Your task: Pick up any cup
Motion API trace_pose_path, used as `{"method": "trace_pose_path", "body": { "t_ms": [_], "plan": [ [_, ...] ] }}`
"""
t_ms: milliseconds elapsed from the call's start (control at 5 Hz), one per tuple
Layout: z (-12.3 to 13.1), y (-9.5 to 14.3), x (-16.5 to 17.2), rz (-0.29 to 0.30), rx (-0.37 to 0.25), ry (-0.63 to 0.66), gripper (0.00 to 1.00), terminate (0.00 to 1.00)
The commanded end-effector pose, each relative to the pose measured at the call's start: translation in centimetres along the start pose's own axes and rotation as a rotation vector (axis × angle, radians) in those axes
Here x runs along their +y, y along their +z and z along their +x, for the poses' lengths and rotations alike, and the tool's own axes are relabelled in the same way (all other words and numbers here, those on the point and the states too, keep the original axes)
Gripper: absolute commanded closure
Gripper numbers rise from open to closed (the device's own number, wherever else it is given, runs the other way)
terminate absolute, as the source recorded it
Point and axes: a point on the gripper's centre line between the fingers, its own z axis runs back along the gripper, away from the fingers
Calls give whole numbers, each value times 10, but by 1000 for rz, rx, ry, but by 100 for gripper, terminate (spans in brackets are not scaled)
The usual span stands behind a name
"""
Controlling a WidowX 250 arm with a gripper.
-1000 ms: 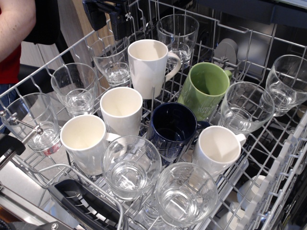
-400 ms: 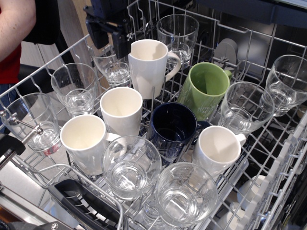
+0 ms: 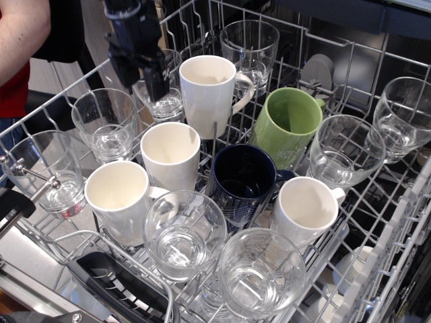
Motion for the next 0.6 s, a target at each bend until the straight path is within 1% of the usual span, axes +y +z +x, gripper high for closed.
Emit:
{"method": "trace_pose_path", "body": {
  "t_ms": [0, 200, 400],
  "plan": [
    [8, -18, 16, 78, 25, -22, 0, 0],
    [6, -34, 22, 84, -10, -24, 0, 0],
    [8, -43, 24, 102, -33, -19, 0, 0]
  ]
}}
